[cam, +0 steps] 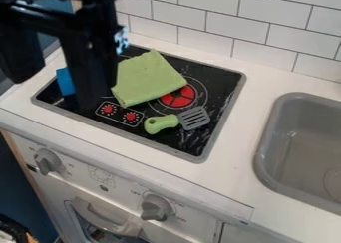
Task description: Move green cloth to the left burner
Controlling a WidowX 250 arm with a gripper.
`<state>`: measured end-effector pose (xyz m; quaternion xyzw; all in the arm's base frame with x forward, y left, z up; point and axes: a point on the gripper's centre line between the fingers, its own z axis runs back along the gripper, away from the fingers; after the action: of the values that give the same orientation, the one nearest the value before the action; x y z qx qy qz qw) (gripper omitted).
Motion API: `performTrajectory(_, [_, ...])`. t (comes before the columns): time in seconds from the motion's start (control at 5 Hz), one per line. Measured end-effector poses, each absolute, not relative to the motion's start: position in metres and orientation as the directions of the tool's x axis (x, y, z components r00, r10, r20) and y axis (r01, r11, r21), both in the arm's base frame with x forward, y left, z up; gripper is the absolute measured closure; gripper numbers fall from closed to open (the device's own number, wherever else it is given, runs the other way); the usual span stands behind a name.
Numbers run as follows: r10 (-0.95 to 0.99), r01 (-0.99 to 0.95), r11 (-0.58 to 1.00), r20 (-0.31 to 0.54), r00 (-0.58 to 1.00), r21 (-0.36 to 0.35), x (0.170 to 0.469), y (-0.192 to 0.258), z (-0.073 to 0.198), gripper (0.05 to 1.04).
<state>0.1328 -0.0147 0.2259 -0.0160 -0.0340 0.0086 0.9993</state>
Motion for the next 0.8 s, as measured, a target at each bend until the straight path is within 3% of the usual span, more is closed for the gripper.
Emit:
performTrajectory(0.2, [0.016, -0.014, 0.999, 0.059, 0.998, -0.029, 0.133, -0.014, 0.223, 0.083])
performTrajectory(0.4, [0.011, -0.01, 1.0, -0.013, 1.0, 0.024, 0.157, -0.009, 0.204, 0.083])
performTrajectory(0.8, [0.022, -0.01, 0.987, -0.068, 0.997, 0.161, 0.2, 0.018, 0.169, 0.083])
